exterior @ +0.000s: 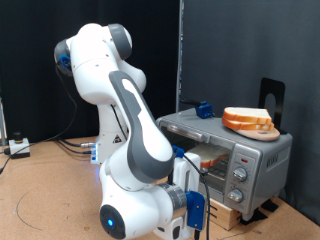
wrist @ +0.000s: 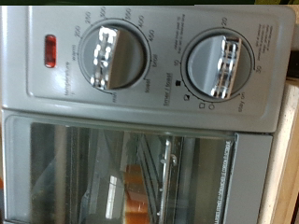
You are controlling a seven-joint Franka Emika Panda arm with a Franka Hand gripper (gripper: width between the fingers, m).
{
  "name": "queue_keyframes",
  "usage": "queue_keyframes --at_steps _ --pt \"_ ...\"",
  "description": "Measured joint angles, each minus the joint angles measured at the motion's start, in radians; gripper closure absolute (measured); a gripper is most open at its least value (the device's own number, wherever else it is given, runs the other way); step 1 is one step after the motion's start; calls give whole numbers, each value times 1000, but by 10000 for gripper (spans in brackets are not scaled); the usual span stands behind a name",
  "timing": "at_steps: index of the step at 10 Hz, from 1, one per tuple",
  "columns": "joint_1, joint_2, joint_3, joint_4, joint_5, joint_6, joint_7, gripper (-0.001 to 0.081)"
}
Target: Make a piece of toast with the oven
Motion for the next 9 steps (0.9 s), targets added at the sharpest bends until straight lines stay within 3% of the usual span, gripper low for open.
queue_keyframes --at_steps 9 --pt "43 26 6 -29 -10 41 -39 -1"
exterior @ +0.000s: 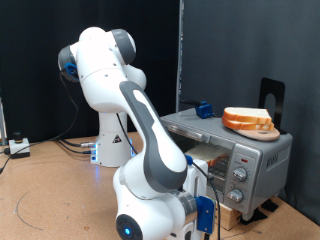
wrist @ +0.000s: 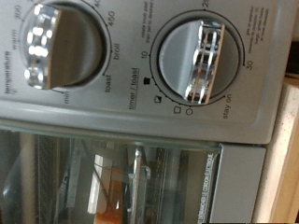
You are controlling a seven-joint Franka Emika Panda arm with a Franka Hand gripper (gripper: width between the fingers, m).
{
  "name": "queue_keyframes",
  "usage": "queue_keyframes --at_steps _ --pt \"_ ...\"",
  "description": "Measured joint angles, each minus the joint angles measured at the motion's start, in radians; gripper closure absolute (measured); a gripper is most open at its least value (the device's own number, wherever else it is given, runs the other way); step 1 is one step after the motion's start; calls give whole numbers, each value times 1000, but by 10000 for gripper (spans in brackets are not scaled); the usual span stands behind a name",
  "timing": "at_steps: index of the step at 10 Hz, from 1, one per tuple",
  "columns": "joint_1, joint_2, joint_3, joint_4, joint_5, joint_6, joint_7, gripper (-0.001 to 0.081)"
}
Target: Make a piece of toast with the oven
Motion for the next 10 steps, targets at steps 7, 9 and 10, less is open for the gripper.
queue_keyframes --at_steps 7,9,10 --pt "57 6 22 -47 66 126 -13 -1" --pt "74 15 27 -40 77 149 -13 -1" --pt "82 23 27 -36 78 154 -13 -1"
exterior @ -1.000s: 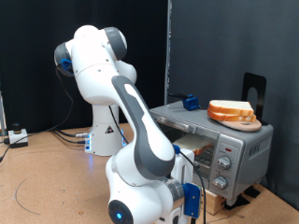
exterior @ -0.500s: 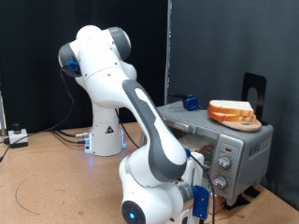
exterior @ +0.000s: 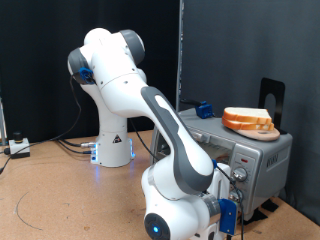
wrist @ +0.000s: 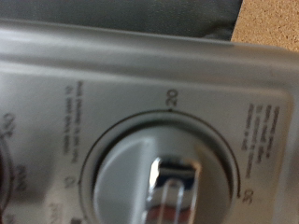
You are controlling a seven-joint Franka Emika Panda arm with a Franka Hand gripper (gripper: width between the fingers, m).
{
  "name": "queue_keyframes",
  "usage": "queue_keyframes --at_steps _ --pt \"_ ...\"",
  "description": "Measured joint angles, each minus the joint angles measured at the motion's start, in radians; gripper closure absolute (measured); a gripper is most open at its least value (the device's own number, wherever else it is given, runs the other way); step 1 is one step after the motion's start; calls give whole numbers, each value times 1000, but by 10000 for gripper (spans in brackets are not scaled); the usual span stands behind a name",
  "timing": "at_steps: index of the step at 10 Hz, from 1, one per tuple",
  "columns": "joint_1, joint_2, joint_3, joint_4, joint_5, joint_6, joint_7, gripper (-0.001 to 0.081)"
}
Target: Make a piece of toast with the oven
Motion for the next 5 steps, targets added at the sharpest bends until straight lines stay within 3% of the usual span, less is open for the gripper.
queue_keyframes --at_steps 3,4,5 --pt "9 9 0 9 7 9 0 -1" --pt "11 10 2 10 8 9 0 71" --pt "14 11 4 12 10 9 1 248"
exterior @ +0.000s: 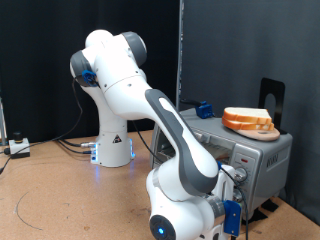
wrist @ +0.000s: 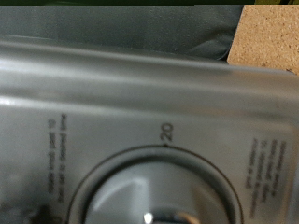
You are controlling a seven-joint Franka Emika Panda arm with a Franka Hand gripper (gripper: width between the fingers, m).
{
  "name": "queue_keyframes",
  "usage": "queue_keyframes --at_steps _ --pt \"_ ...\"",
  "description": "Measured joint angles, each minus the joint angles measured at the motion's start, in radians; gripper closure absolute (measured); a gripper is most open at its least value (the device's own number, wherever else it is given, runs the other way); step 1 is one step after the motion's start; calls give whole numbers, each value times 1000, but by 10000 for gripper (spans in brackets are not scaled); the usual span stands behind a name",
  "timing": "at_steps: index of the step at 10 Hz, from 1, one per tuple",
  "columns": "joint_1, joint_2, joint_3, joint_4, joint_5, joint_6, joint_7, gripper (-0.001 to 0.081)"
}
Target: Make a piece of toast with the oven
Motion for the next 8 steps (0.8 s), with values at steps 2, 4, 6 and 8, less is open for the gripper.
queue_keyframes --at_steps 2,4,6,8 --pt "1 3 5 8 5 -7 3 248" --pt "1 4 5 9 7 -10 9 479" --pt "1 5 5 10 8 -11 12 479" --pt "1 5 5 10 8 -12 13 479"
